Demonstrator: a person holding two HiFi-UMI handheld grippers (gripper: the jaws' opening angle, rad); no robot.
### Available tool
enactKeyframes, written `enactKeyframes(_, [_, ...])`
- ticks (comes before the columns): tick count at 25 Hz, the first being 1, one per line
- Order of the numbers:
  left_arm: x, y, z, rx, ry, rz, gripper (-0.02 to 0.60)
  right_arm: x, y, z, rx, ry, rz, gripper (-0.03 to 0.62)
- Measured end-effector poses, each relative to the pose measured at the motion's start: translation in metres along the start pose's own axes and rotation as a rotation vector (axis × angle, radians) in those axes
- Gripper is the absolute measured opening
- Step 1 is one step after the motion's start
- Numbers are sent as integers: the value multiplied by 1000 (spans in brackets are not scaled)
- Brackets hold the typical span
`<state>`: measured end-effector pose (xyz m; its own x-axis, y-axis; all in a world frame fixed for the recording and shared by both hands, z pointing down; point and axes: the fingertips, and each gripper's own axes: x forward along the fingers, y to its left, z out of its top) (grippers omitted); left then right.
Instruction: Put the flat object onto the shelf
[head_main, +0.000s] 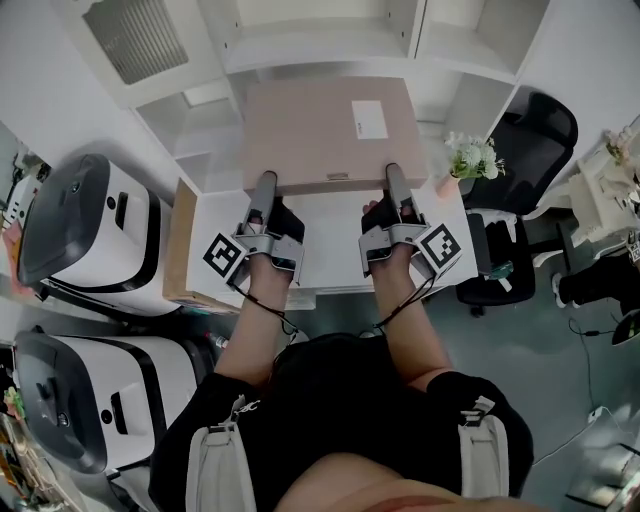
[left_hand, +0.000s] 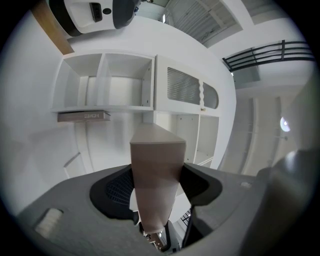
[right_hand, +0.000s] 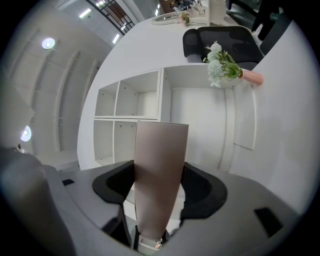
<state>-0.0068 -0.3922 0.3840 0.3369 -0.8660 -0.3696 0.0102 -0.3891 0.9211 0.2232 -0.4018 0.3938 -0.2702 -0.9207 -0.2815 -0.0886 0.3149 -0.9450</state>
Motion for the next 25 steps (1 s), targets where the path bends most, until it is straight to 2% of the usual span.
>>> enactKeyframes(9, [12, -22, 5, -10, 25, -60, 287, 4, 28, 5, -52, -23, 69, 284])
enactKeyframes(18, [33, -51, 15, 32, 36, -128, 287, 23, 57, 10, -56, -38, 156, 284])
enactKeyframes(25, [63, -62, 34, 45, 23, -130, 287, 62, 67, 14, -26, -22, 163, 282])
